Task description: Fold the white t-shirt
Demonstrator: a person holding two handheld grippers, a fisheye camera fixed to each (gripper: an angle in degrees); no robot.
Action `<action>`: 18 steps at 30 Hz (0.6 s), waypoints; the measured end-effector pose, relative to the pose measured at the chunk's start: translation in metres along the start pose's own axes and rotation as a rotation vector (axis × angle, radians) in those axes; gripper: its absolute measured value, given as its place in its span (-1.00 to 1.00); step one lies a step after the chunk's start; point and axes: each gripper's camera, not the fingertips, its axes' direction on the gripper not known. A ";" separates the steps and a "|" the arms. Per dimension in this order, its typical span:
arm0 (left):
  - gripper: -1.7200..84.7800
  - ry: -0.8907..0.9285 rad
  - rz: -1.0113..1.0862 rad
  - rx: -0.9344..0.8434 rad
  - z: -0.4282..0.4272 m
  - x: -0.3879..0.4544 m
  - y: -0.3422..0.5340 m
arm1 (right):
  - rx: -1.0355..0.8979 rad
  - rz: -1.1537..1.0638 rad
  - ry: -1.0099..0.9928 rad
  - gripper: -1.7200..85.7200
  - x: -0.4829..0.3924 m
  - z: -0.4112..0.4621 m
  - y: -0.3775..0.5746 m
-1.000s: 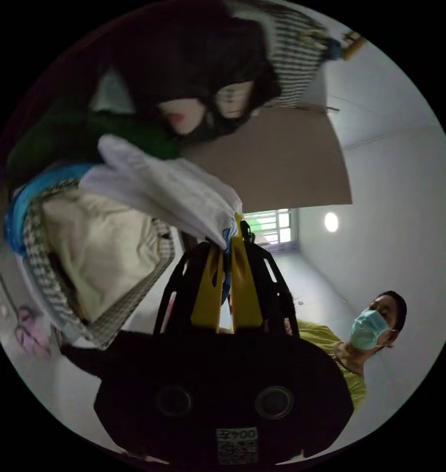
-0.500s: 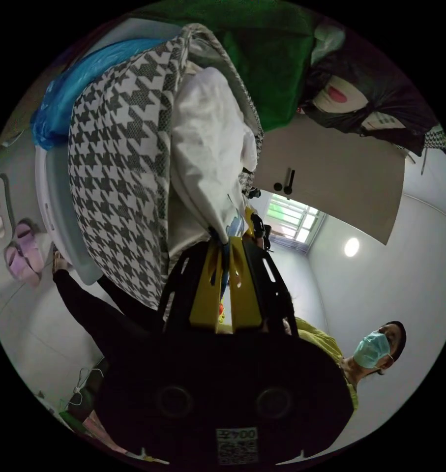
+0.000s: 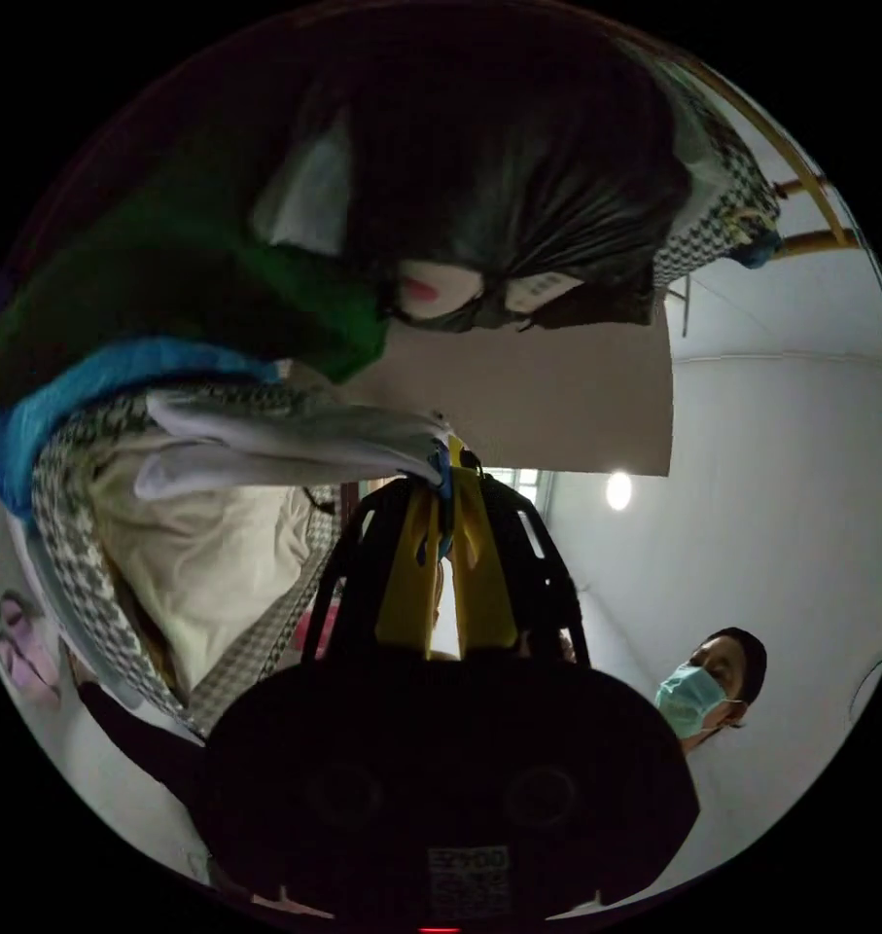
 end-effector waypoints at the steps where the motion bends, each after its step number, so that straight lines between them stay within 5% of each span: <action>1: -0.89 0.004 0.017 0.000 -0.002 0.007 -0.004 | 0.008 -0.040 -0.017 -0.92 -0.017 -0.002 -0.010; 7: -0.88 -0.035 0.110 -0.083 -0.008 0.019 0.011 | 0.031 -0.160 -0.044 -0.91 -0.018 -0.018 0.035; 14: -0.88 -0.197 -0.234 -0.166 0.006 -0.135 0.058 | -0.111 0.231 0.099 -0.92 0.166 0.044 0.139; 18: -0.88 -0.238 -0.258 -0.180 0.011 -0.150 0.058 | -0.131 0.226 0.131 -0.91 0.175 0.056 0.154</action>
